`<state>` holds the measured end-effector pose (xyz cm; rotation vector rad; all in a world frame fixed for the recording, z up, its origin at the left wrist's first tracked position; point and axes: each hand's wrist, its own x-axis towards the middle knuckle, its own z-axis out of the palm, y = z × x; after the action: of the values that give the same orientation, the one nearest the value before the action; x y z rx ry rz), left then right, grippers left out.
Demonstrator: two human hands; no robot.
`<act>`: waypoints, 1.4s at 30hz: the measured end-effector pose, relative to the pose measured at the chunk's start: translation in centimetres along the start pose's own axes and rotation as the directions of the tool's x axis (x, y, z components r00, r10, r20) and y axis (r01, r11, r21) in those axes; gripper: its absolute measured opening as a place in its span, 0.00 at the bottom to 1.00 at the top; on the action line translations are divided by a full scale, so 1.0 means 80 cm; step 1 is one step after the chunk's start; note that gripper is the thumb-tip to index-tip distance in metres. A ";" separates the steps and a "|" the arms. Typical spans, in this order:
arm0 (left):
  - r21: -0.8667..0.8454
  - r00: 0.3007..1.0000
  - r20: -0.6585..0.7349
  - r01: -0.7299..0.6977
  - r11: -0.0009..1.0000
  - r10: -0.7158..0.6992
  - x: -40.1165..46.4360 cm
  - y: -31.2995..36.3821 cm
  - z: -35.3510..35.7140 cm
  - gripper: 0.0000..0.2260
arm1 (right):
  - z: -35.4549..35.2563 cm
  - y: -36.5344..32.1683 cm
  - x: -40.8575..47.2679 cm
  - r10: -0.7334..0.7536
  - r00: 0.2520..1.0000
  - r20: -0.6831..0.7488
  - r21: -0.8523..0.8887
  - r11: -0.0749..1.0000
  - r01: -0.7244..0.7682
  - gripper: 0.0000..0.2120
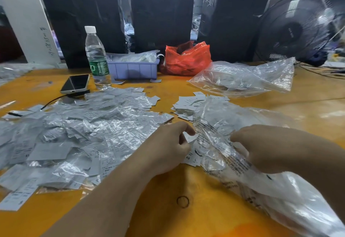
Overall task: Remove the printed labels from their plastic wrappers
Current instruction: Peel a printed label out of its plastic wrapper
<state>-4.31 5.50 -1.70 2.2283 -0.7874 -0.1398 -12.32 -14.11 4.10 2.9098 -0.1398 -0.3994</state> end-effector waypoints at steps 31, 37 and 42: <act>0.029 1.000 0.029 0.008 1.000 -0.009 -0.001 0.002 0.000 0.10 | 0.042 -0.016 -0.008 -0.021 0.981 -0.195 0.501 0.857 0.118 0.09; 0.039 1.000 0.023 0.005 0.999 -0.006 -0.001 0.003 0.001 0.11 | 0.026 0.005 -0.012 0.059 0.959 -0.277 0.424 0.903 0.067 0.16; 0.040 1.000 0.028 0.001 0.999 -0.002 -0.001 0.005 0.002 0.11 | 0.039 -0.003 -0.014 -0.023 0.996 -0.083 0.178 0.983 0.038 0.10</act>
<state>-4.63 5.28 -1.57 2.2693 -0.8106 -0.1571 -14.25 -14.34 1.40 3.1035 -0.1246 -0.2870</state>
